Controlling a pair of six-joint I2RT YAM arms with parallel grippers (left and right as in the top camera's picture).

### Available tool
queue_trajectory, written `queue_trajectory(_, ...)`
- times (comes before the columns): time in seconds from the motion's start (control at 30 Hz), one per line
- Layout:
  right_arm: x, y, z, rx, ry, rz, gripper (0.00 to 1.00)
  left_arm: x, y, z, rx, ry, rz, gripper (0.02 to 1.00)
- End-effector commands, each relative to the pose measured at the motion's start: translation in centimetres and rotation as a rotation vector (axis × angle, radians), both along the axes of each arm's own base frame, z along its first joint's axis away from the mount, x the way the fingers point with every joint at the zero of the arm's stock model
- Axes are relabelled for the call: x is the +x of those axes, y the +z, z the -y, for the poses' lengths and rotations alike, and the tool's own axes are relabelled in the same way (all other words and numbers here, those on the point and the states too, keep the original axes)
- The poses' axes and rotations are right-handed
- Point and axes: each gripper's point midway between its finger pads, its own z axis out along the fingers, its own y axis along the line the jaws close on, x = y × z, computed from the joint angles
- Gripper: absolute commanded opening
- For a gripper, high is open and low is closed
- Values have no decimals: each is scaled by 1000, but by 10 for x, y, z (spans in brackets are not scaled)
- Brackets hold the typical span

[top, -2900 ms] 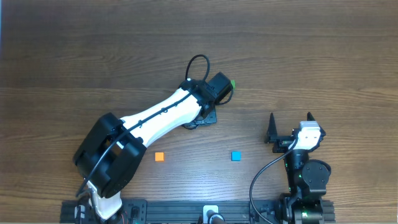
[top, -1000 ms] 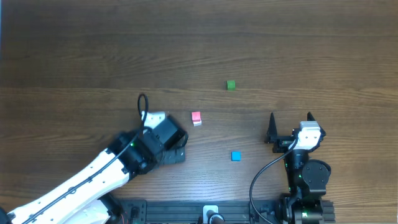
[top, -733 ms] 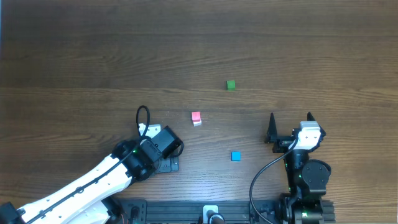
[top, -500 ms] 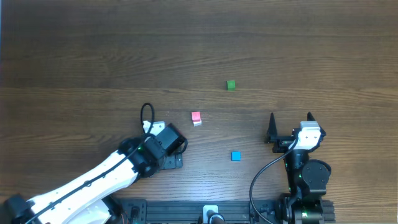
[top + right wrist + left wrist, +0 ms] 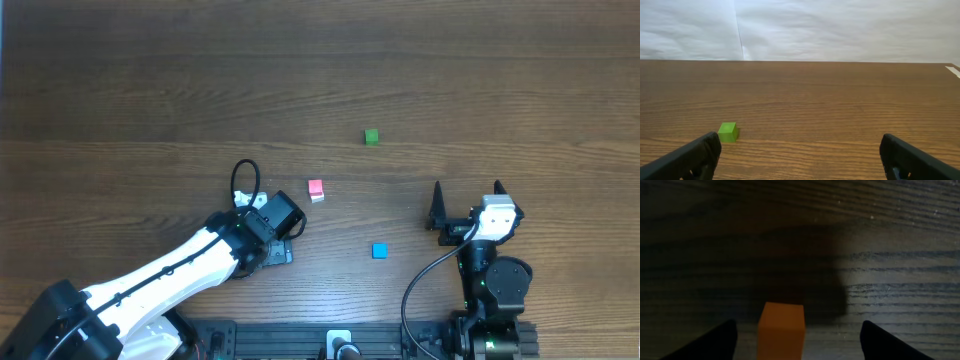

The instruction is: Stack Cubes

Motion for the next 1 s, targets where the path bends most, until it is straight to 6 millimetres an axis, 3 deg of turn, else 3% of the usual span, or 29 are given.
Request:
queue_trajectory(0.03,0,-2,3,-5,-15,0,991,-1,-2,-1,-1,12,-12,737)
queue_trajectory(0.3,0,-2,3,-5,-15,0,993,-4,-3,-1,-6,11,-22,634)
queue_trajectory(0.63,0,-2,3,-5,-15,0,993,-5,-7,-1,2,11,-35,584)
queue_trajectory(1.0,0,-2,3,-5,-15,0,993,-5,-7,1,-9,10,-40,417)
